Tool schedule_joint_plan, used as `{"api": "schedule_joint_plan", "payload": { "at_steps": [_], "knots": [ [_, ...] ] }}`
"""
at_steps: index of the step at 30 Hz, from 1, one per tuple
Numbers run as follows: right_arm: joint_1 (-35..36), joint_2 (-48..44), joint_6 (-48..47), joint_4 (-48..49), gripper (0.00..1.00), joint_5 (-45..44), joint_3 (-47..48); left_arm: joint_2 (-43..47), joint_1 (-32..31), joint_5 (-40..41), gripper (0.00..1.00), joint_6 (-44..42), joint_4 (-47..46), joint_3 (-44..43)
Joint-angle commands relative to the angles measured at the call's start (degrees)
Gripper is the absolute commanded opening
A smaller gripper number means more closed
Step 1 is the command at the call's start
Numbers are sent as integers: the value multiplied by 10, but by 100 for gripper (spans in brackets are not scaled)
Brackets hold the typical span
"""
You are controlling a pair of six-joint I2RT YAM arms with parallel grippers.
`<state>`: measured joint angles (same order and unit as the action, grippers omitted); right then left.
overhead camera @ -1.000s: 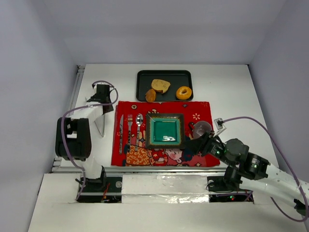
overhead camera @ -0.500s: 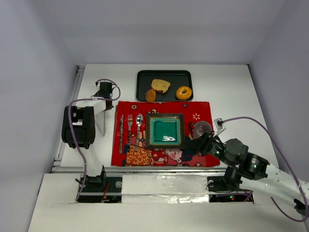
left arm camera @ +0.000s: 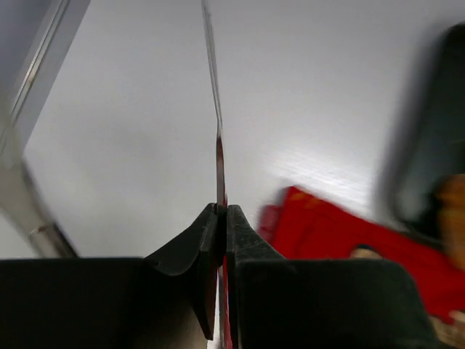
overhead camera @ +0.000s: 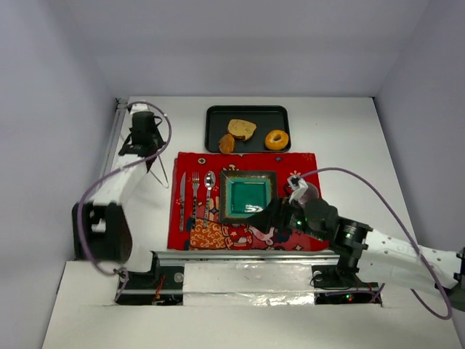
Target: Place the bread
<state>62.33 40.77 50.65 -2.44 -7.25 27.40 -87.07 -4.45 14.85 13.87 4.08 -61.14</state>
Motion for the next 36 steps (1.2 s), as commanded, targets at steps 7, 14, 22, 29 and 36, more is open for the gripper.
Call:
{"api": "schedule_joint_plan", "payload": {
  "at_steps": [7, 14, 22, 29, 36],
  "knots": [
    [2, 134, 23, 241, 81, 50, 84, 267, -19, -278, 0, 121, -85, 76],
    [2, 238, -19, 269, 2, 80, 189, 358, -24, -378, 0, 205, -150, 134],
    [2, 330, -28, 327, 100, 99, 217, 402, -24, -461, 0, 260, -232, 186],
    [2, 419, -47, 338, 100, 128, 278, 424, -24, -540, 0, 341, -349, 232],
    [2, 461, -21, 401, 100, 142, 281, 453, -24, -608, 0, 436, -464, 291]
  ]
}}
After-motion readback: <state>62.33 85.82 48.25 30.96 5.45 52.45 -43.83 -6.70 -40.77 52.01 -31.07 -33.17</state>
